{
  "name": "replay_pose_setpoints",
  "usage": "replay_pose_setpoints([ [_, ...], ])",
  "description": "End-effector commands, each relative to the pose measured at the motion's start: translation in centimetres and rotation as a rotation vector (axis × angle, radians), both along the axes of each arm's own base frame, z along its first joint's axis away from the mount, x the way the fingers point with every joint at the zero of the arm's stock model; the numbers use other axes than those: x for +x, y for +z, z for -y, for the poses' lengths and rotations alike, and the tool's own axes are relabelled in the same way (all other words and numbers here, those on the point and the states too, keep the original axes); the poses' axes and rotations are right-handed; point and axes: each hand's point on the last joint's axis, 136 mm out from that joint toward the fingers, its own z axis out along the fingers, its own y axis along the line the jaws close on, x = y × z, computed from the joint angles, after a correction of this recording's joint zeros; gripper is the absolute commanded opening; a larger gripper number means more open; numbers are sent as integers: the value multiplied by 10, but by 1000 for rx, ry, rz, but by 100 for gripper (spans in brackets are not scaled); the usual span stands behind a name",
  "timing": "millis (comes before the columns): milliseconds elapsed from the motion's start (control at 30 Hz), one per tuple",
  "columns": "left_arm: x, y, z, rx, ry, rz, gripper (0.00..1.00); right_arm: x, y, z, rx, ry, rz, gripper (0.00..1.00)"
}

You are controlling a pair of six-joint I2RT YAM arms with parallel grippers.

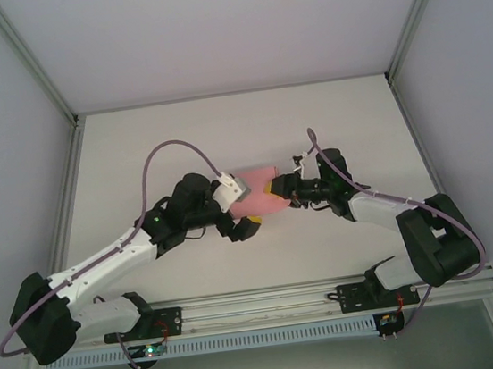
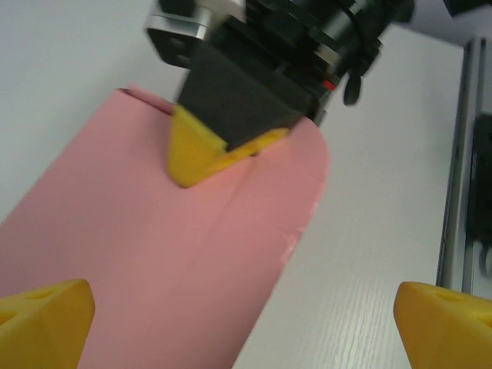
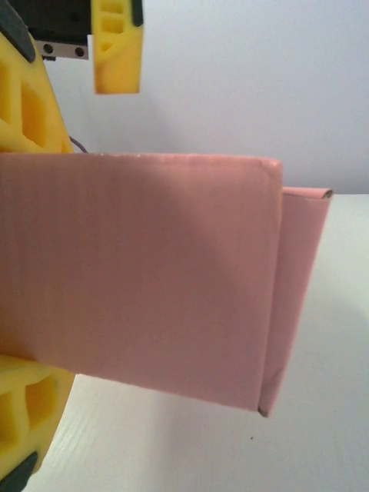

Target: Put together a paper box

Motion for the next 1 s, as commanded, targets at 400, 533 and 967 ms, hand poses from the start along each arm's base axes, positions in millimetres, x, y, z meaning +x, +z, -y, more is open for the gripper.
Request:
replay_pose_setpoints([
  [400, 25, -30, -9, 477, 86, 463, 100, 10, 3, 5, 114, -9, -224, 34],
  [533, 36, -46, -23, 610, 137, 507, 100, 8, 8, 3, 149, 10, -258, 34],
  [967, 57, -41, -15, 599, 209, 677, 91, -4, 21, 0, 185, 23, -302, 36],
])
